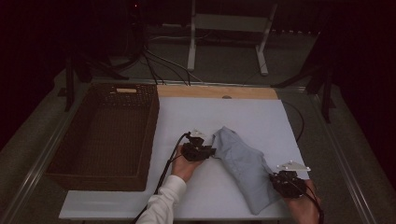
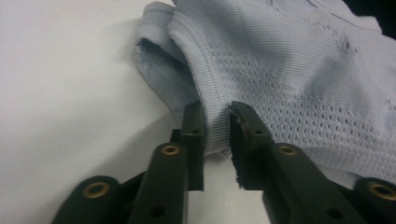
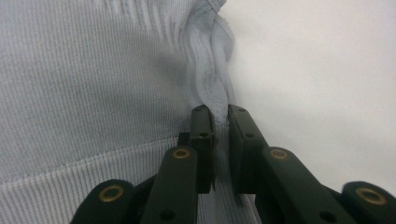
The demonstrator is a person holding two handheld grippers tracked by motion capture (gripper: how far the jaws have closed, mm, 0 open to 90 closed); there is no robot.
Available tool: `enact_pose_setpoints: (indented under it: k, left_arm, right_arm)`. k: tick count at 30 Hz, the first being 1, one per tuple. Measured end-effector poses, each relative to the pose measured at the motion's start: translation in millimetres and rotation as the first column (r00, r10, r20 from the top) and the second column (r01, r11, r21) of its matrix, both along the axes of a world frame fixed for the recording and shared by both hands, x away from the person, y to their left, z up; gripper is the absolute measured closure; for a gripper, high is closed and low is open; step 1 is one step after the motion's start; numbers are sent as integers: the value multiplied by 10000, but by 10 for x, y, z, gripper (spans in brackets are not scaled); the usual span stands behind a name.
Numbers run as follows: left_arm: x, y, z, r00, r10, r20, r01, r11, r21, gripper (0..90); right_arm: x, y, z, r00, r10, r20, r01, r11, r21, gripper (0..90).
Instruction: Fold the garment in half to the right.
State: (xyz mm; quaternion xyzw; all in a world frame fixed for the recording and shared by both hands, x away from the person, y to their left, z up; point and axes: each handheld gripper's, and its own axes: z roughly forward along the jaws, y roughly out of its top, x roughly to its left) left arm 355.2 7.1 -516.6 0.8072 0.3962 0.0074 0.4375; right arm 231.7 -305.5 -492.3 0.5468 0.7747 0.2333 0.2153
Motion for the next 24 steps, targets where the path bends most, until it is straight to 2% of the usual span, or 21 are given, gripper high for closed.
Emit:
enact_pose_setpoints:
  k: [2,9,24]
  left_arm:
    - [-11,21,29,9999,65,98,-65,10000,-5,839]
    - [-8,160,162,9982,467,386,-464,9989,-76,856]
    - [9,320,229,9943,967,452,-971,9953,64,859]
  right_arm:
    - [-7,-2,9,10000,55,18,-55,9999,85,822]
    - [-23,17,29,9998,188,32,-189,9996,197,822]
    - [-14,122,40,9964,846,-101,-837,9941,695,822]
